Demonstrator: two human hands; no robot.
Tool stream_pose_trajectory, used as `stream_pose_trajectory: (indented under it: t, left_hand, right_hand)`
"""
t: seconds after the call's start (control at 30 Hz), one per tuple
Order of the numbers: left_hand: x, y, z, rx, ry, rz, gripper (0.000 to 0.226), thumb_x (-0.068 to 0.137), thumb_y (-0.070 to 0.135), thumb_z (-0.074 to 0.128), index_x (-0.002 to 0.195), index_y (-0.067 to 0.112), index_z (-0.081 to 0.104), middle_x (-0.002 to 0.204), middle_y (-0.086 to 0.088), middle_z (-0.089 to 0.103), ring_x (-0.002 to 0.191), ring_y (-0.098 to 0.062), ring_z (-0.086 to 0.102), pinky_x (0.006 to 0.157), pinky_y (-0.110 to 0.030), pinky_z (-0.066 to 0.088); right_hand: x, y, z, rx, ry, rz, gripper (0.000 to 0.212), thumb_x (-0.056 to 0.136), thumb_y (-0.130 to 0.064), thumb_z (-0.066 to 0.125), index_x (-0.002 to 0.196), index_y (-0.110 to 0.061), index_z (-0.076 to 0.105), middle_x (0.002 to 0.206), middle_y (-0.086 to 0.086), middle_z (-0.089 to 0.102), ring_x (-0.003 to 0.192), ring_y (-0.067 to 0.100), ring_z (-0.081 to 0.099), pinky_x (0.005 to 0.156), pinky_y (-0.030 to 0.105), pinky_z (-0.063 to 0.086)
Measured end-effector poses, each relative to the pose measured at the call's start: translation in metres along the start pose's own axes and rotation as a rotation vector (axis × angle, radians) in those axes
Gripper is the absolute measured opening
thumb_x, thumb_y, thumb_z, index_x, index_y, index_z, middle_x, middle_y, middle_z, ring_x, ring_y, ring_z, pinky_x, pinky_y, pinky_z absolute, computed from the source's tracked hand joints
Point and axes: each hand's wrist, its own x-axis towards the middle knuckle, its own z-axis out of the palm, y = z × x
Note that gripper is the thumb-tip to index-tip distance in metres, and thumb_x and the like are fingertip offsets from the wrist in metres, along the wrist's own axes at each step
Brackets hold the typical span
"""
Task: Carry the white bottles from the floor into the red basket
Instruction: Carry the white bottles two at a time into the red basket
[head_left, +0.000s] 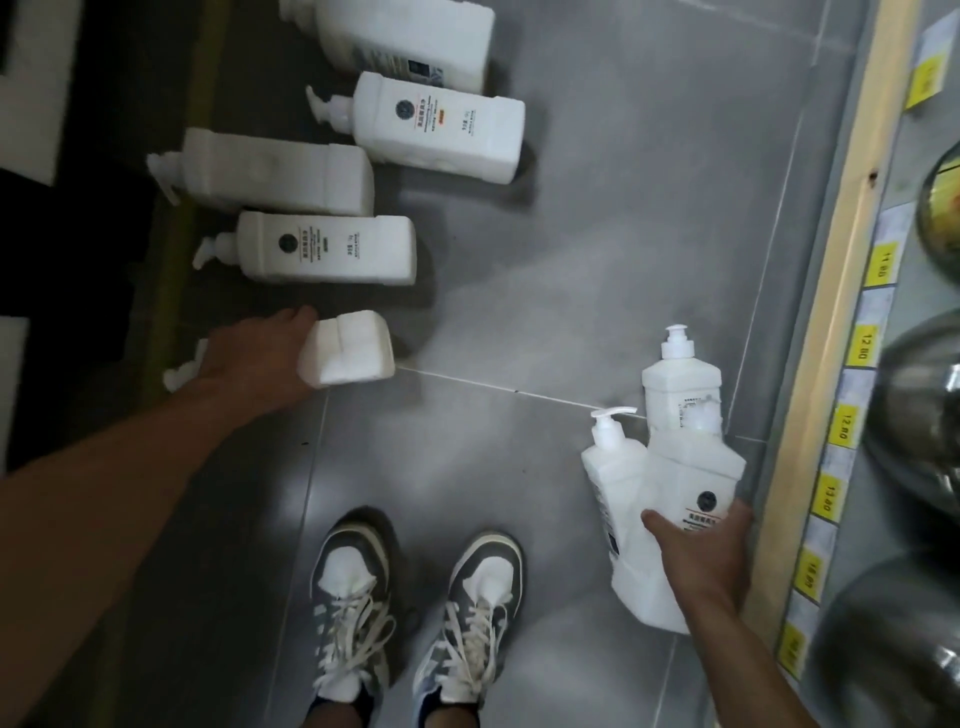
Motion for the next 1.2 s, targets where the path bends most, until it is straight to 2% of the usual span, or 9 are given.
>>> stream_pose_trajectory:
  t: [0.1, 0.23, 0.37, 0.5, 0.77, 0.93, 1.03, 1.13, 1.2]
  left_hand:
    - [-0.04, 0.004, -0.024, 0.013, 0.004, 0.008, 0.084, 0.075, 0.045, 0.077, 0.143, 0.018, 0.037, 0.132, -0.008, 0.056, 0.11, -0.033, 0.062, 0.088, -0.042, 0.052]
    - [-0.108, 0.015, -0.077, 0.046, 0.008, -0.012, 0.087, 0.064, 0.057, 0.079, 0.135, 0.024, 0.04, 0.126, -0.001, 0.06, 0.106, -0.03, 0.066, 0.082, -0.04, 0.054]
    - [-0.187, 0.024, -0.143, 0.001, 0.024, -0.048, 0.077, 0.066, 0.055, 0.075, 0.128, 0.027, 0.039, 0.123, 0.004, 0.06, 0.105, -0.027, 0.067, 0.08, -0.038, 0.054]
    - [-0.277, 0.027, -0.211, -0.065, 0.06, -0.033, 0.067, 0.07, 0.053, 0.073, 0.121, 0.026, 0.04, 0.117, 0.006, 0.06, 0.102, -0.026, 0.068, 0.077, -0.038, 0.054]
    - [-0.447, 0.014, -0.32, -0.068, 0.131, 0.028, 0.074, 0.066, 0.055, 0.078, 0.121, 0.024, 0.04, 0.114, 0.005, 0.061, 0.099, -0.026, 0.068, 0.077, -0.039, 0.053]
    - [-0.529, -0.006, -0.349, -0.041, 0.167, 0.046, 0.073, 0.066, 0.054, 0.079, 0.121, 0.025, 0.04, 0.113, 0.006, 0.061, 0.097, -0.025, 0.067, 0.075, -0.039, 0.053]
    - [-0.576, -0.018, -0.362, -0.063, 0.186, 0.044, 0.071, 0.065, 0.053, 0.079, 0.118, 0.024, 0.041, 0.11, 0.006, 0.061, 0.093, -0.024, 0.068, 0.073, -0.039, 0.055]
    - [-0.612, -0.025, -0.365, -0.089, 0.202, 0.024, 0.071, 0.065, 0.054, 0.079, 0.116, 0.024, 0.042, 0.108, 0.007, 0.063, 0.091, -0.023, 0.068, 0.072, -0.037, 0.054]
    - [-0.631, -0.028, -0.362, -0.117, 0.199, -0.016, 0.073, 0.064, 0.056, 0.08, 0.118, 0.025, 0.042, 0.109, 0.007, 0.064, 0.092, -0.022, 0.069, 0.074, -0.038, 0.055]
  right_hand:
    - [-0.031, -0.007, -0.016, -0.01, -0.04, -0.009, 0.078, 0.068, -0.014, 0.091, 0.129, -0.015, 0.043, 0.12, 0.01, 0.064, 0.093, 0.027, 0.059, 0.08, 0.037, 0.045]
    - [-0.086, -0.026, -0.055, 0.024, -0.049, -0.021, 0.079, 0.065, -0.019, 0.092, 0.128, -0.018, 0.044, 0.116, 0.009, 0.066, 0.097, 0.034, 0.065, 0.083, 0.041, 0.049]
    - [-0.155, -0.06, -0.113, 0.036, -0.08, -0.03, 0.08, 0.068, -0.023, 0.091, 0.132, -0.02, 0.043, 0.109, 0.006, 0.065, 0.097, 0.035, 0.065, 0.079, 0.038, 0.045]
    - [-0.225, -0.091, -0.178, 0.032, -0.081, -0.083, 0.085, 0.066, -0.025, 0.091, 0.135, -0.022, 0.042, 0.112, 0.008, 0.068, 0.097, 0.035, 0.066, 0.086, 0.042, 0.051]
    - [-0.357, -0.131, -0.307, 0.003, -0.089, -0.164, 0.08, 0.061, -0.026, 0.09, 0.126, -0.023, 0.043, 0.113, 0.009, 0.069, 0.094, 0.034, 0.067, 0.084, 0.043, 0.054]
    - [-0.424, -0.132, -0.366, -0.074, -0.089, -0.223, 0.078, 0.062, -0.03, 0.089, 0.125, -0.023, 0.043, 0.113, 0.006, 0.069, 0.097, 0.033, 0.067, 0.083, 0.039, 0.055]
    - [-0.464, -0.127, -0.398, -0.135, -0.115, -0.251, 0.076, 0.062, -0.035, 0.088, 0.122, -0.026, 0.041, 0.107, 0.002, 0.068, 0.09, 0.03, 0.066, 0.077, 0.037, 0.054]
    - [-0.495, -0.123, -0.419, -0.205, -0.141, -0.297, 0.071, 0.064, -0.037, 0.086, 0.117, -0.026, 0.041, 0.101, -0.001, 0.067, 0.083, 0.027, 0.064, 0.068, 0.032, 0.049]
    - [-0.513, -0.123, -0.429, -0.237, -0.15, -0.312, 0.071, 0.064, -0.039, 0.085, 0.119, -0.027, 0.041, 0.103, -0.002, 0.067, 0.082, 0.027, 0.063, 0.066, 0.03, 0.045]
